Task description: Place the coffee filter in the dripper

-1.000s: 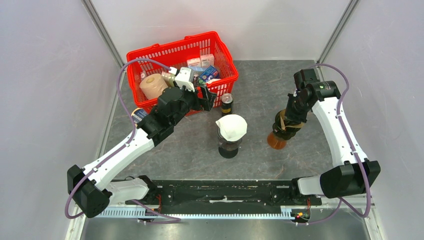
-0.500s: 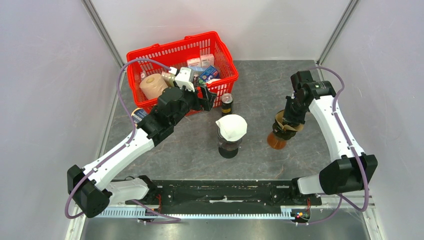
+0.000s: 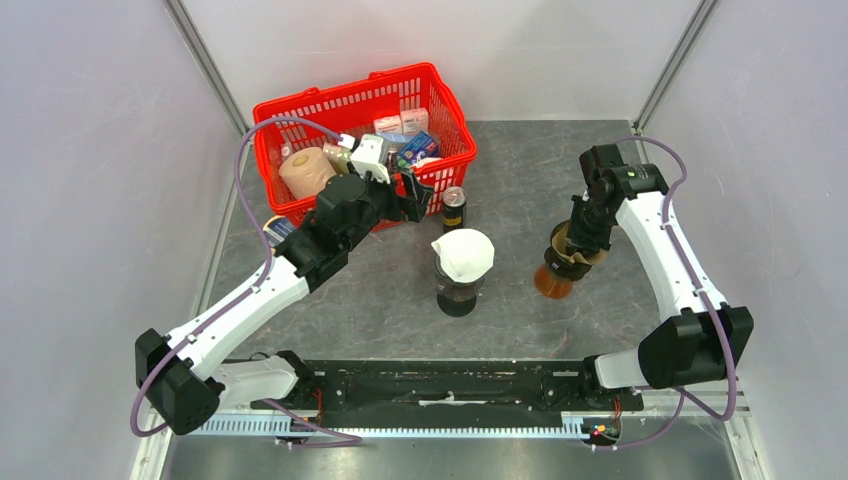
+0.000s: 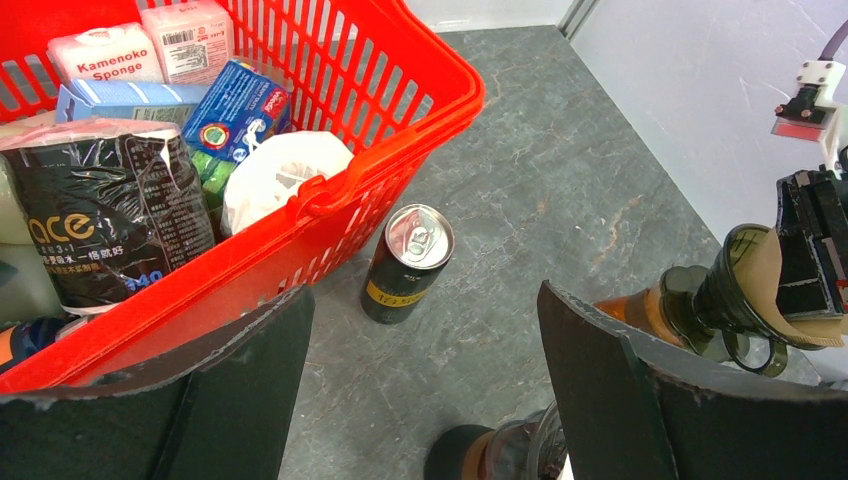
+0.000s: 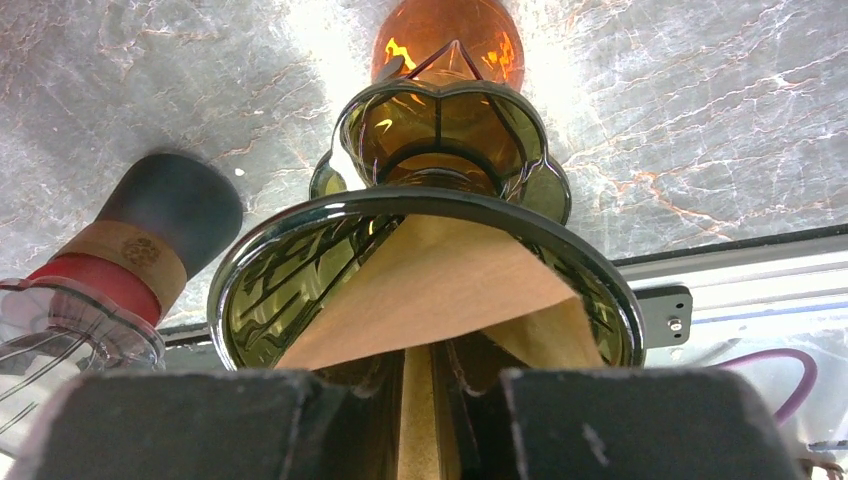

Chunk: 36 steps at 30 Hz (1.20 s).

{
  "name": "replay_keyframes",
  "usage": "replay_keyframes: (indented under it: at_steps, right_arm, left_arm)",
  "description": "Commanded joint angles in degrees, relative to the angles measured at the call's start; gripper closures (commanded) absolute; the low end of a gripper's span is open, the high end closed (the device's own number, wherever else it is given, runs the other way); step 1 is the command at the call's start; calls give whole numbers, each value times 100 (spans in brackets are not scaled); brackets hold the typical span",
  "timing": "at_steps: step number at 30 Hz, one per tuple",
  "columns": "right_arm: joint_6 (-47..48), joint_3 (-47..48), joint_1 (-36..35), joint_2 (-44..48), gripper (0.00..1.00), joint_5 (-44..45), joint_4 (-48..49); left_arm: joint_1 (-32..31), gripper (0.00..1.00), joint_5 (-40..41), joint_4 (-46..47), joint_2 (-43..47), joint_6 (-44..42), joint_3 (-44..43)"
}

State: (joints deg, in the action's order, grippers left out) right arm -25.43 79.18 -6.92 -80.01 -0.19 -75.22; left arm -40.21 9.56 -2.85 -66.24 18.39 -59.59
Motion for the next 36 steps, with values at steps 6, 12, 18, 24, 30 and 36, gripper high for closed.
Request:
replay_keyframes:
  at_steps: [6, 12, 18, 24, 30, 36]
  right_arm:
    - [50, -110, -17, -21, 79, 94, 145]
    - [48, -148, -19, 39, 70, 35, 165]
    - [42, -148, -13, 98, 59, 36, 140]
    - [41, -91, -16, 110, 53, -108, 100]
    - [64, 154, -19, 219, 56, -133, 32]
    - [64, 486, -15, 388, 59, -46, -132]
  left_arm:
    - [37, 11, 104, 212, -37, 23, -96]
    - [38, 11, 99, 213, -47, 24, -103]
    - [39, 11, 81, 213, -57, 28, -105]
    - [35, 11, 81, 212, -56, 31, -105]
    - [37, 11, 64, 206, -54, 33, -101]
    - [39, 11, 58, 206, -40, 28, -105]
